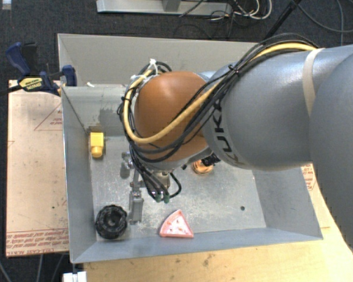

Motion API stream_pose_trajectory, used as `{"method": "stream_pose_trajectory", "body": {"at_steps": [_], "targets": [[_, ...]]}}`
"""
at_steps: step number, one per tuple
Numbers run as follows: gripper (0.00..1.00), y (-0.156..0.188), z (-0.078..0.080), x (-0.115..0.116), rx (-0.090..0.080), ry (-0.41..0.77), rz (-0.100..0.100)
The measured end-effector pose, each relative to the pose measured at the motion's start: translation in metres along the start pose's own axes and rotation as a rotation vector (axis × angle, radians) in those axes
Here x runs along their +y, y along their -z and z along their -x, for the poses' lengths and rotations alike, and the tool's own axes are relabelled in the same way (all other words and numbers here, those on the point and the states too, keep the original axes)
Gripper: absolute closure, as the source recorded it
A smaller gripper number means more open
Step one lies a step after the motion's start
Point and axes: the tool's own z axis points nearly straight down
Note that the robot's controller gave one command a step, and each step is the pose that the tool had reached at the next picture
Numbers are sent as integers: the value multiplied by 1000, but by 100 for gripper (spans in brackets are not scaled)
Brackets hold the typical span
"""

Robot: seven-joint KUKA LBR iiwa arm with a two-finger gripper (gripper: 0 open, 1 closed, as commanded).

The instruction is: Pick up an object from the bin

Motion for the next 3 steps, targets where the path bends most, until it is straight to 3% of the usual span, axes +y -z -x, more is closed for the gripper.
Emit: {"method": "stream_pose_trajectory", "body": {"at_steps": [1,2,3], "targets": [[0,-62,-5,14,-3,144,1],[0,-90,-14,23,2,115,-1],[0,-75,-16,20,-1,251,0]]}}
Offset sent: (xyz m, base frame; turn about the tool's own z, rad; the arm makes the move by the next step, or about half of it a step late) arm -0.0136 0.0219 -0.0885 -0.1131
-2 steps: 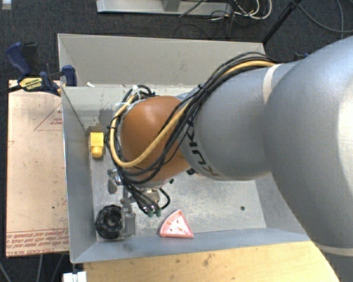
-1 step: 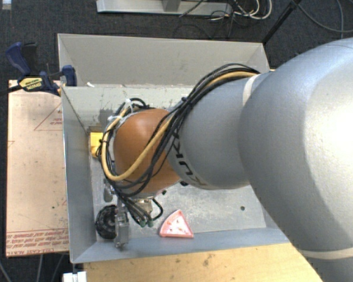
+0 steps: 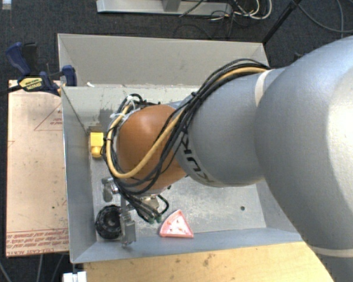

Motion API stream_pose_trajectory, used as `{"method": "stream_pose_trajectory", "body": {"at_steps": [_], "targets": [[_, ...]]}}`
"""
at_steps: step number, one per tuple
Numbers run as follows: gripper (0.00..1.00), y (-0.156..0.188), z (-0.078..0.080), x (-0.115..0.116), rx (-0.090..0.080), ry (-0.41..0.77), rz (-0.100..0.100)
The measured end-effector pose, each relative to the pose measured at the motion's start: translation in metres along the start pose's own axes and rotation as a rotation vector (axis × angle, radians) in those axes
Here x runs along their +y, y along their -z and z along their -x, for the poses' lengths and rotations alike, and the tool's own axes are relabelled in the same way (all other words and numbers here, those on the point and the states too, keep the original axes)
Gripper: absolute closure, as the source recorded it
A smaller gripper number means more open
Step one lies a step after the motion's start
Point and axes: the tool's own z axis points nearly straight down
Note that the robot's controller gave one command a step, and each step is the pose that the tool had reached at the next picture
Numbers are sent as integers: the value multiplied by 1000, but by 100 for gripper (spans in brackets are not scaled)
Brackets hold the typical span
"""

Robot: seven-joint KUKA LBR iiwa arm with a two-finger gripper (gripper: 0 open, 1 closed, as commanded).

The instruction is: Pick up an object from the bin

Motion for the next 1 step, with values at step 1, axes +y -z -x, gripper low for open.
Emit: {"method": "stream_pose_trajectory", "body": {"at_steps": [1], "targets": [[0,-56,6,-10,-14,-90,2]]}}
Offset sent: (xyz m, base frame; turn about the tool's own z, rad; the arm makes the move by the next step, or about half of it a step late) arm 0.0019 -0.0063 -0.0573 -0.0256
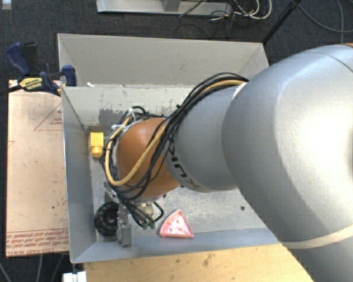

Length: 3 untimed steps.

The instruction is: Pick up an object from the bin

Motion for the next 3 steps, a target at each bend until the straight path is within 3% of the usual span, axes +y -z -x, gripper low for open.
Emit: {"method": "stream_pose_trajectory", "body": {"at_steps": [1,3], "targets": [[100,4,0,3,-3,111,1],[100,5,0,3,-2,111,1]]}}
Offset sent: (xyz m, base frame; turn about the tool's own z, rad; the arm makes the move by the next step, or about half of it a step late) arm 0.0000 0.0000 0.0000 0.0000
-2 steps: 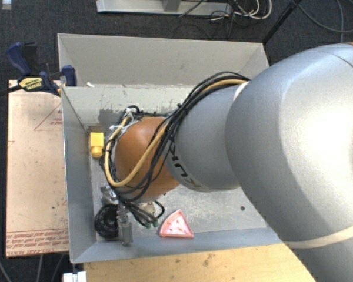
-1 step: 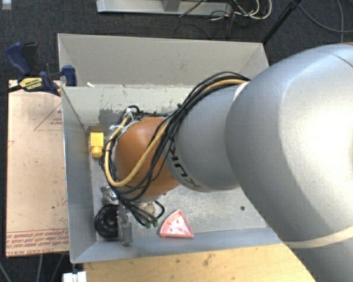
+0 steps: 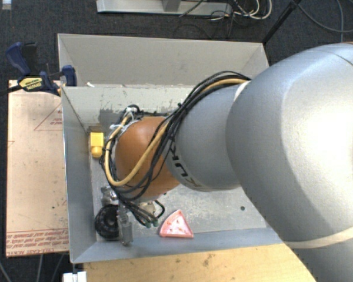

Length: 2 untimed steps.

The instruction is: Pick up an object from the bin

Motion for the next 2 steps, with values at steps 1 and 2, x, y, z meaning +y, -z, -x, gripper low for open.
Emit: {"method": "stream_pose_trajectory", "body": {"at_steps": [1,2], "targets": [[100,9,1,0,-1,-1,0],[100,24,6,0,-11,-3,1]]}}
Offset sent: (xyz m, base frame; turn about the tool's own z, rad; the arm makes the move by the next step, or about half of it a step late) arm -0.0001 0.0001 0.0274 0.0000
